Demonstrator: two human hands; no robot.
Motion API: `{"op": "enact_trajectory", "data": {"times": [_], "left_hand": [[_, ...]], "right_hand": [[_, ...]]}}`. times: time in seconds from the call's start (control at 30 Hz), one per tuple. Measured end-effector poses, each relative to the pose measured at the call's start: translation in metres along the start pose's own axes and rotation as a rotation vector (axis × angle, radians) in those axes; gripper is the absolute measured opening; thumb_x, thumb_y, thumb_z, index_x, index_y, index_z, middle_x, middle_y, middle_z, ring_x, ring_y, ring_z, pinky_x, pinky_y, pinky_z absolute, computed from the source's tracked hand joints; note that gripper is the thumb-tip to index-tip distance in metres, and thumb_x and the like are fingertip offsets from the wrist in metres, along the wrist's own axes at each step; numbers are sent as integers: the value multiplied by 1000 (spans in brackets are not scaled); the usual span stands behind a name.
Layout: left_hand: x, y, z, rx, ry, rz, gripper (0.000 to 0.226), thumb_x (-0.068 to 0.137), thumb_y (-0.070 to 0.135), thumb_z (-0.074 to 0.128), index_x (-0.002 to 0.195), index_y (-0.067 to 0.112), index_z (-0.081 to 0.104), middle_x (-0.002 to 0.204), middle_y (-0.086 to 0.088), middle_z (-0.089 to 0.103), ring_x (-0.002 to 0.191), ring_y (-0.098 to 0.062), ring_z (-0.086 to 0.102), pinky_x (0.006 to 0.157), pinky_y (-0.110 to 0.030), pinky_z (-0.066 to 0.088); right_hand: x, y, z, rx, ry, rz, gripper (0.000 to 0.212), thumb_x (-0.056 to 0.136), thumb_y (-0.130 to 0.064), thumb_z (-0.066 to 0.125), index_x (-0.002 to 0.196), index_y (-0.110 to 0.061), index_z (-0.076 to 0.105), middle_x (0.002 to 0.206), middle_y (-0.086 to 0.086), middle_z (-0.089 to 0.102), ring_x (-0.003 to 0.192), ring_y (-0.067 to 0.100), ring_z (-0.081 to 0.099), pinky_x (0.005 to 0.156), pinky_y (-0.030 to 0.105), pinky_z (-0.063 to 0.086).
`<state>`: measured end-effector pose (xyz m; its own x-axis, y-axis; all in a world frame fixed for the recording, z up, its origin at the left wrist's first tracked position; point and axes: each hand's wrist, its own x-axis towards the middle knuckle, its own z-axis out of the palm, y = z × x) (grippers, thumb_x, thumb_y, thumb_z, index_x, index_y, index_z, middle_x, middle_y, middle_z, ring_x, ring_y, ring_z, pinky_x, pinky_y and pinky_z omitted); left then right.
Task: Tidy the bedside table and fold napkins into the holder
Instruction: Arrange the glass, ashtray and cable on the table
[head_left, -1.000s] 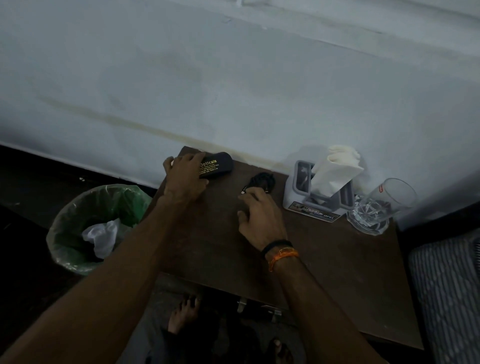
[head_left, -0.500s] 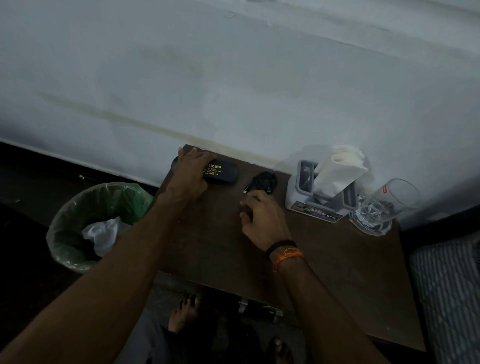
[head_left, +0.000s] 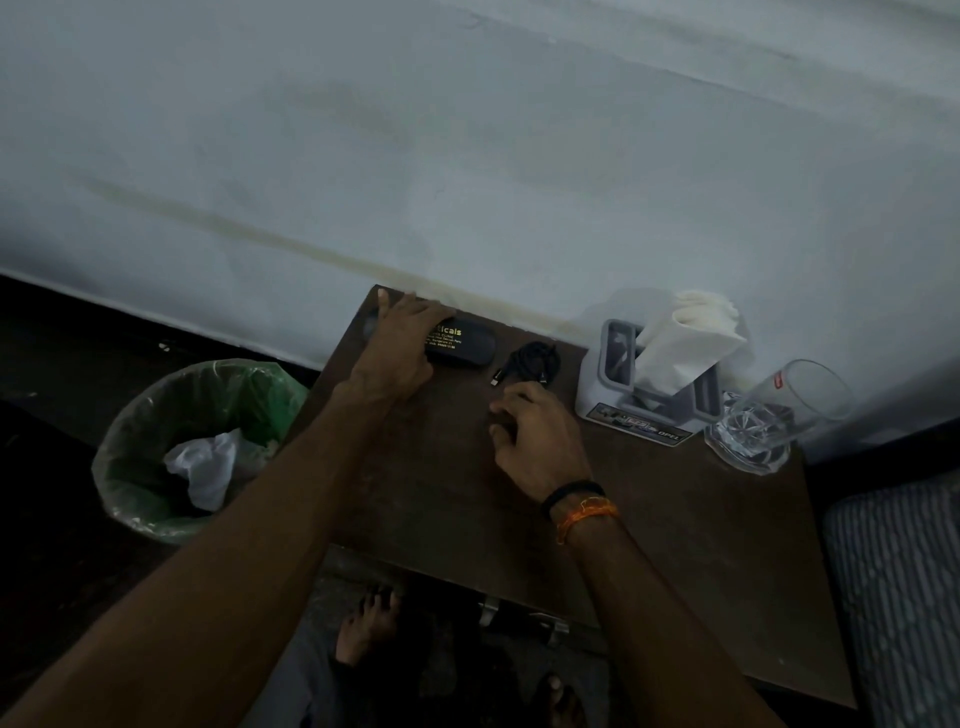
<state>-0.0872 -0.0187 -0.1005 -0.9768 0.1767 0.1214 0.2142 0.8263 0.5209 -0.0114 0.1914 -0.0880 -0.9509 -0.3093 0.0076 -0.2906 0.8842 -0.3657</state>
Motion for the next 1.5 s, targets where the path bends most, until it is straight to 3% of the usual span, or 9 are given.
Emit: {"op": "enact_trajectory", "data": {"times": [0.33,0.5,0.63,0.7,0.83,1.1,1.23,1.37,1.5], "left_hand": [[-1,6,-3,1,8,11,78,64,-12,61,138,11,50,144,-16,47,142,-41,27,119,-59,4],[0,13,-6,113,5,34,84,57,13,65,140,14,49,148,-14,44,143,-41,26,119,-56,6],[-2,34,4,81,181,140,63,56,20,55,119,11,63,113,-12,61,104,-38,52,89,-45,41],[-4,44,11,-42,164,179,44,66,13,56,110,10,64,99,-10,61,93,-32,53,77,-41,46],[-11,50,26,-116,44,204,28,72,6,58,99,12,67,88,-5,61,81,-23,56,76,-44,50],[-32,57,25,-19,-102,58,33,80,11,62,113,11,64,107,-12,60,102,-33,52,85,-48,50],[-48,58,22,-33,50,-105,30,79,12,62,109,8,60,112,-15,55,103,-37,51,85,-47,49],[-41,42,4,42,187,-284,50,81,16,67,126,12,48,131,-20,40,117,-41,45,91,-51,49],[-34,24,1,88,72,-282,69,83,22,72,144,22,39,145,-16,28,129,-40,41,101,-54,47]], "right_hand": [[-2,2,1,14,39,-24,26,92,-20,60,116,-13,67,126,2,56,116,18,51,100,28,41],[-4,0,-5,34,207,19,15,90,-12,57,97,-10,69,104,6,65,91,20,61,84,35,53],[-4,-1,-6,51,297,29,13,89,-9,58,96,-9,69,98,8,65,82,21,62,75,32,53],[-5,-1,-5,47,282,26,12,89,-9,58,95,-9,68,98,8,65,83,22,62,75,34,55],[-8,3,-2,19,223,19,10,88,-10,56,89,-9,65,96,7,61,82,21,59,74,38,54],[-35,1,-6,2,181,89,10,84,-11,57,85,-13,67,93,5,62,81,23,60,71,30,47],[-59,5,-12,-1,126,140,11,86,-14,56,83,-15,66,94,2,62,82,22,60,73,32,48],[-73,9,-23,16,150,163,12,88,-17,56,87,-15,68,96,1,63,86,22,61,78,33,50],[-77,13,-30,18,197,181,12,89,-16,58,83,-14,68,94,4,64,83,23,62,74,29,46]]}}
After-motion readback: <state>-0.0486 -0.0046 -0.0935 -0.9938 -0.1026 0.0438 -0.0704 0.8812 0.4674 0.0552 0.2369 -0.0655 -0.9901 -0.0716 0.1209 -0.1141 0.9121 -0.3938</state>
